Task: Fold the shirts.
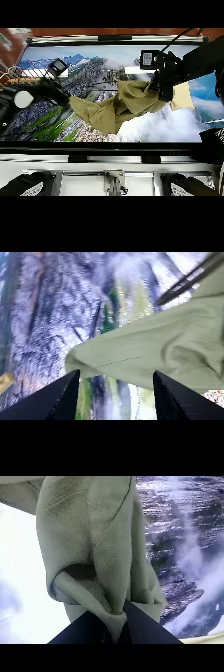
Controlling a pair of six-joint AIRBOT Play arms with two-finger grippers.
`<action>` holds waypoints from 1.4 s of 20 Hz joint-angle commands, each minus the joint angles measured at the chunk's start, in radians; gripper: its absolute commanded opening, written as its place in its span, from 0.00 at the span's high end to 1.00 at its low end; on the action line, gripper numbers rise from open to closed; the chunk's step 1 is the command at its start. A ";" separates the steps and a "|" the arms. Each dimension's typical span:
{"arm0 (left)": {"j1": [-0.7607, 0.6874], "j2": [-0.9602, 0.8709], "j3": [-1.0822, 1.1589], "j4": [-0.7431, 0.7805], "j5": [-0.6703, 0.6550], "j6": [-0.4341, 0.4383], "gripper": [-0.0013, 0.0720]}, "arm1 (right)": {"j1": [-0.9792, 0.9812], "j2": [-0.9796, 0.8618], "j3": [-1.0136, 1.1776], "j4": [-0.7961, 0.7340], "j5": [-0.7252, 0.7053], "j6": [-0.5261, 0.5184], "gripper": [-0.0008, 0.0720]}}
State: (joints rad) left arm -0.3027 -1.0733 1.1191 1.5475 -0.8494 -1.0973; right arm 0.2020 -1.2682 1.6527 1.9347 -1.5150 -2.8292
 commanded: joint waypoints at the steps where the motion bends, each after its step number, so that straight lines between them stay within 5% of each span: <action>1: 0.101 0.007 0.054 0.016 -0.102 -0.188 0.24 | 0.000 0.002 0.001 -0.011 0.016 0.143 0.90; 3: 0.128 0.006 0.037 0.012 -0.180 -0.344 0.26 | 0.001 0.002 0.001 -0.047 0.027 0.244 0.90; 6: 0.060 0.000 -0.074 -0.165 -0.172 -0.346 0.26 | 0.001 0.002 0.001 -0.077 0.026 0.302 0.90; 12: -0.372 -0.128 -0.188 -0.284 0.236 -0.595 0.26 | 0.001 0.002 0.001 -0.085 0.023 0.361 0.90; 16: -0.494 -0.264 -0.153 -0.284 0.341 -0.610 0.26 | 0.001 0.002 0.001 -0.084 0.007 0.363 0.90; 26: -0.500 -0.351 -0.142 -0.313 0.508 -0.618 0.26 | 0.001 0.002 0.001 -0.064 0.002 0.363 0.90; 28: -0.490 -0.361 -0.142 -0.309 0.523 -0.618 0.37 | 0.001 0.002 0.001 -0.034 -0.001 0.363 0.90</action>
State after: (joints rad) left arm -0.7994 -1.4204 0.9764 1.2381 -0.3767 -1.7138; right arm 0.2020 -1.2671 1.6527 1.8698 -1.5120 -2.4676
